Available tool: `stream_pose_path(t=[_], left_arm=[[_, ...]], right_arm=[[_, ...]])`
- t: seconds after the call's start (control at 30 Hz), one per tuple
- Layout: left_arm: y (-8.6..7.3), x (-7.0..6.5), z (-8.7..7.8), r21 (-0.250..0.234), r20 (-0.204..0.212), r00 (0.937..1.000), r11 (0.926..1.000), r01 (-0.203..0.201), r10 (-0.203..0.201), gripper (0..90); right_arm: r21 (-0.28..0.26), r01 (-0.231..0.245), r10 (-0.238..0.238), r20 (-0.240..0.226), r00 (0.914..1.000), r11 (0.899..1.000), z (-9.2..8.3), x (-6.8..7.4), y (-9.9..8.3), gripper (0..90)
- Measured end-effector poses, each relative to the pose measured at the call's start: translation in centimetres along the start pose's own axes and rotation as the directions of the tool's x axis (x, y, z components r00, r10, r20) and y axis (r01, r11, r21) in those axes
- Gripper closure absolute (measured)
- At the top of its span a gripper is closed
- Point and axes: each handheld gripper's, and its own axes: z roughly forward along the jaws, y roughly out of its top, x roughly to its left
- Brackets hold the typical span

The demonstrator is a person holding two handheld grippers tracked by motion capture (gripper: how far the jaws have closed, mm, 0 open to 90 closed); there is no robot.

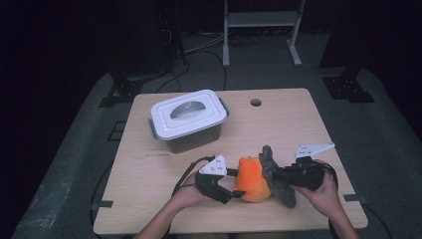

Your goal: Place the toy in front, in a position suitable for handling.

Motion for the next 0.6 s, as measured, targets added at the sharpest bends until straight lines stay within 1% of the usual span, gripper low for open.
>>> stream_pose_path(t=[0.07, 0.17, 0.3, 0.37, 0.4, 0.43, 0.47, 0.5, 0.57, 0.6], left_arm=[[-0.1, 0.1, 0.0, -0.009, -0.014, 0.9998, 0.9999, 0.01, -0.011, 26.3], [0.0, 0.2, -0.1, -0.023, -0.026, 0.9996, 0.9997, 0.009, -0.01, 23.1], [0.1, 0.1, -0.1, -0.04, -0.055, 0.9983, 0.999, -0.021, 0.018, 19.3], [0.1, 0.2, 0.1, -0.042, -0.074, 0.9971, 0.9989, -0.021, 0.018, 16.2], [0.0, 0.3, 0.3, -0.035, -0.083, 0.9965, 0.9993, -0.016, 0.013, 14.1], [-0.2, 0.4, 0.5, -0.03, -0.08, 0.9968, 0.9996, 0.001, -0.004, 12.2], [-0.4, 0.6, 0.8, -0.032, -0.059, 0.9979, 0.9992, 0.025, -0.026, 12.7], [-0.5, 0.6, 0.9, -0.036, -0.041, 0.9984, 0.9986, 0.037, -0.039, 16.0], [-0.7, 0.5, 1.0, -0.037, -0.038, 0.9986, 0.9987, 0.034, -0.036, 25.9], [-0.6, 0.4, 0.9, -0.036, -0.044, 0.9984, 0.9988, 0.032, -0.034, 30.2]], right_arm=[[0.004, -0.002, 0.002, -0.003, 1.0, 1.0, 0.2, -0.1, -0.1, 78.4], [0.004, -0.002, 0.002, -0.01, 0.9999, 1.0, 0.3, -0.2, -0.1, 78.3], [0.005, 0.001, 0.0, -0.017, 0.9999, 1.0, 0.4, -0.2, -0.1, 78.3], [0.008, 0.004, -0.004, -0.022, 0.9997, 1.0, 0.5, -0.1, -0.1, 78.3], [0.012, 0.008, -0.007, -0.025, 0.9997, 1.0, 0.6, 0.0, -0.1, 78.3], [0.016, 0.011, -0.01, -0.026, 0.9996, 1.0, 0.7, 0.0, -0.1, 78.3], [0.017, 0.014, -0.014, -0.024, 0.9996, 1.0, 0.7, 0.1, -0.1, 78.3], [0.018, 0.015, -0.015, -0.021, 0.9997, 1.0, 0.8, 0.1, -0.1, 78.3], [0.02, 0.017, -0.017, -0.015, 0.9997, 1.0, 0.8, 0.1, -0.1, 78.3], [0.02, 0.016, -0.015, -0.012, 0.9998, 1.0, 0.8, 0.1, 0.0, 78.3]])
